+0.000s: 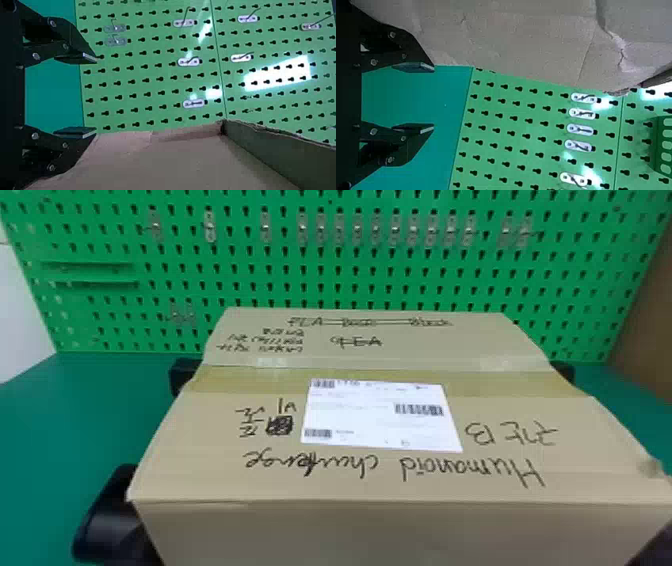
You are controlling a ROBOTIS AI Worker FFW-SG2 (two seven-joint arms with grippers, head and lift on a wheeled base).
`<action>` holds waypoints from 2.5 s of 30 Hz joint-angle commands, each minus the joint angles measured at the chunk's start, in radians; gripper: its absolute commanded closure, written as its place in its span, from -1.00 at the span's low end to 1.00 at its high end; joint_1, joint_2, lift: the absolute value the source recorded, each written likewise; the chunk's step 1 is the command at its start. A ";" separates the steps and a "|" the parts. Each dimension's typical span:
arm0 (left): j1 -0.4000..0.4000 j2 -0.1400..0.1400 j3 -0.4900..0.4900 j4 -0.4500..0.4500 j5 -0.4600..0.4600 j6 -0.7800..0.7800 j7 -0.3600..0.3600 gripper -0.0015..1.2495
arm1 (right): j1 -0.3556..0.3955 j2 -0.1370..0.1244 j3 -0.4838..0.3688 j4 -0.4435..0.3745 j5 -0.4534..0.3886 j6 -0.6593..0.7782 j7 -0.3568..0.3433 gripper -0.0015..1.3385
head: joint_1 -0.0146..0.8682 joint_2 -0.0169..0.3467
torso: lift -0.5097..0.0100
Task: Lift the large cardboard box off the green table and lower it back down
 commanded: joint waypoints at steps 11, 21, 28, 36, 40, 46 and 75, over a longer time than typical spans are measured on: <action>0.002 -0.001 0.001 0.000 -0.004 -0.005 0.009 -0.06 | 0.000 0.001 -0.002 0.000 0.006 0.000 0.002 0.04 | 0.18 -0.63 | 0.15; -0.006 -0.001 0.007 0.000 -0.010 -0.005 0.011 -0.06 | -0.019 -0.029 0.031 -0.003 0.009 0.022 0.002 0.04 | 0.18 -0.63 | 0.15; -0.020 -0.001 0.012 0.000 -0.013 -0.005 0.011 -0.06 | -0.040 -0.049 0.051 -0.008 0.011 0.031 0.002 0.04 | 0.18 -0.63 | 0.15; -0.035 -0.001 0.012 0.000 -0.015 -0.005 0.012 -0.06 | -0.057 -0.060 0.059 -0.009 0.014 0.035 0.002 0.04 | 0.18 -0.63 | 0.15; -0.044 -0.001 0.012 0.000 -0.016 -0.005 0.012 -0.06 | -0.062 -0.063 0.061 -0.011 0.017 0.040 0.002 0.04 | 0.18 -0.63 | 0.15; -0.061 -0.001 0.012 0.000 -0.023 -0.005 0.012 -0.06 | -0.072 -0.068 0.064 -0.015 0.018 0.045 0.002 0.04 | 0.18 -0.63 | 0.15; -0.123 -0.001 0.019 -0.021 -0.046 -0.005 0.012 -0.06 | -0.140 -0.074 0.059 -0.029 0.032 0.043 0.002 0.04 | 0.18 -0.63 | 0.15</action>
